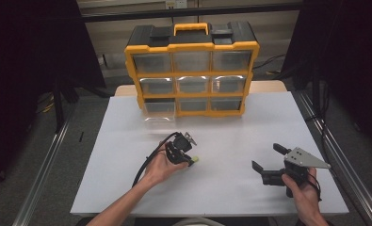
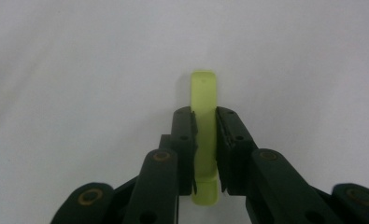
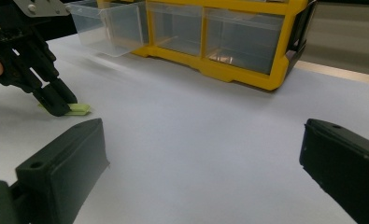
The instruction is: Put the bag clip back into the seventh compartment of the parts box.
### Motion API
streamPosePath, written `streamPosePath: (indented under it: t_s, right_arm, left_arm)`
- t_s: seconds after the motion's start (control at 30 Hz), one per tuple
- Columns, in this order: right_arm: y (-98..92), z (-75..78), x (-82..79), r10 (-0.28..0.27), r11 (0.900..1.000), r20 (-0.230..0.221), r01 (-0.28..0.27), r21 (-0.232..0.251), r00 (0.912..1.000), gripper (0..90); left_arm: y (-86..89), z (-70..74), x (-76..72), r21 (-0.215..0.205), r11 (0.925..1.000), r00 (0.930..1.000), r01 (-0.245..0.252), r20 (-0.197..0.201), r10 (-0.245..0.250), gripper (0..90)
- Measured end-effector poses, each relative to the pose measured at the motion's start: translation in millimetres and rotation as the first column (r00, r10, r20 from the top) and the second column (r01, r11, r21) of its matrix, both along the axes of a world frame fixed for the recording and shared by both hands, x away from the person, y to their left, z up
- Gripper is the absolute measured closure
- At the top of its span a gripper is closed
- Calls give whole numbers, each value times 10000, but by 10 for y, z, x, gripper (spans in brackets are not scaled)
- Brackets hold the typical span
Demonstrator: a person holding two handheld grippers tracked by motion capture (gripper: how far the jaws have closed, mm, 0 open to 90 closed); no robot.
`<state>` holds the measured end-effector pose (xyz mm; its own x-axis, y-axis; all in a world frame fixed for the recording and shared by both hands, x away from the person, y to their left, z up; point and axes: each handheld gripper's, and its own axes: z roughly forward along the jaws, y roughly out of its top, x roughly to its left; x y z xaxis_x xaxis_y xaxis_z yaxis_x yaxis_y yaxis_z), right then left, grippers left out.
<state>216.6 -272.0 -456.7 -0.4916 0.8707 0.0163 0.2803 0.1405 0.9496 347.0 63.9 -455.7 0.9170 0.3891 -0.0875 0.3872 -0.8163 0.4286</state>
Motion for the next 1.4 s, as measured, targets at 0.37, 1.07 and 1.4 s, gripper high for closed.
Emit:
streamPosePath:
  t_s: [0.37,1.07,1.4]
  right_arm:
    - [22,-6,11,187,9998,26,-187,-37,9998,5]
    - [-5,-2,6,-57,9999,7,57,125,10000,3]
    - [-16,3,-2,-115,9997,34,114,209,9999,5]
  left_arm:
    - [112,23,22,-733,9972,9992,146,-360,-173,786]
    - [276,210,-92,-3391,9406,9972,136,738,122,785]
    - [413,326,-116,-4229,9056,9922,325,1227,217,785]
